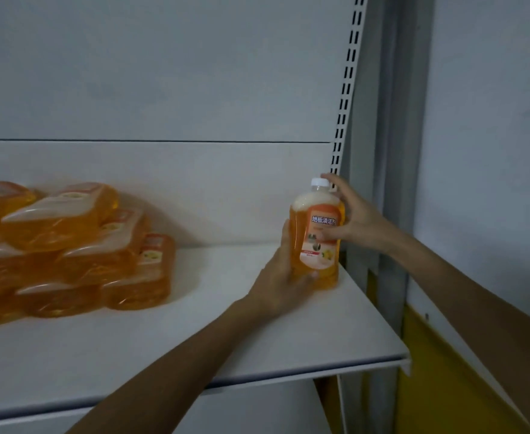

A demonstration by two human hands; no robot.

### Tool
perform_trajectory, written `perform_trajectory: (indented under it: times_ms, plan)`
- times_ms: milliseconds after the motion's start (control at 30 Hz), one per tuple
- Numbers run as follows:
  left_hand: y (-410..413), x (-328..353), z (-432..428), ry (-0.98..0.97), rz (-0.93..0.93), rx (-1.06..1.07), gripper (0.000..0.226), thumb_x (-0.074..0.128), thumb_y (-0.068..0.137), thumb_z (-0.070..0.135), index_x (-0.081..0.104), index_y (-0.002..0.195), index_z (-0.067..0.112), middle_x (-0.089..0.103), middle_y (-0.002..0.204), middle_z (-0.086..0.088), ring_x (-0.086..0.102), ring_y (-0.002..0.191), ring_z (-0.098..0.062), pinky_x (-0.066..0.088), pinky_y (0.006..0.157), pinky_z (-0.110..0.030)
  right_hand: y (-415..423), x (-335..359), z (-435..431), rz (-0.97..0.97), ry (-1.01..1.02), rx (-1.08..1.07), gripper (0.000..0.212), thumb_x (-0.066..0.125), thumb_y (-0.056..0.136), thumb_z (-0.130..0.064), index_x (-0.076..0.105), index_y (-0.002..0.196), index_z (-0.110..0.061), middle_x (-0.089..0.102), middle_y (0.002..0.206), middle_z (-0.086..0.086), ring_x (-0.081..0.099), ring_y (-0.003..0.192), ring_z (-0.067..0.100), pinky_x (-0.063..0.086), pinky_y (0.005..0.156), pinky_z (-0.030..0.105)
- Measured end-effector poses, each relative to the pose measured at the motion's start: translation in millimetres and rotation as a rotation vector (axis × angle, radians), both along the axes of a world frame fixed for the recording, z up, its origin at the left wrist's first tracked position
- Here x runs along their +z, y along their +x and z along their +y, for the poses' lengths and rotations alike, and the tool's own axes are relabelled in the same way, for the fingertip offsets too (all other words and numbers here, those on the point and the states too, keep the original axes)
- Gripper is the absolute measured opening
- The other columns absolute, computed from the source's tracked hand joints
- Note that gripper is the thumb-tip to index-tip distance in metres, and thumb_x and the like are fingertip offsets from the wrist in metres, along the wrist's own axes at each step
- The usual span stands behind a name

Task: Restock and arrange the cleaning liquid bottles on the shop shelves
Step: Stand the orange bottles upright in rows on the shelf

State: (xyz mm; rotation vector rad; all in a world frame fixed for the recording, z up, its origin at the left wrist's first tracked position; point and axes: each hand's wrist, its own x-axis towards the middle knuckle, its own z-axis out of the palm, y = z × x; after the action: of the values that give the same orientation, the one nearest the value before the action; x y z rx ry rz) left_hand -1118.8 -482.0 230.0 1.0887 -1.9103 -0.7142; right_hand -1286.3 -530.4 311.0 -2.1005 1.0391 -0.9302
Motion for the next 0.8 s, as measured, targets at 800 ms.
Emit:
perform_trajectory:
  times_ms: [800]
  plan:
    - [2.8, 2.5, -3.4, -0.151, -0.792, 0.419, 0.039, 0.044, 0.093, 0.034, 0.051, 0.126, 0.016, 0.051, 0.13, -0.004, 0.045, 0.119, -0.022, 0.031, 0.1, -0.031, 21.6, -11.1, -62.9, 0.461, -0.405, -0.411, 0.097, 0.075, 0.078, -0.022, 0.008, 0.149, -0.028, 0.017, 0.149, 0.012, 0.017, 0.138, 0.032, 0.03, 0.108, 0.045]
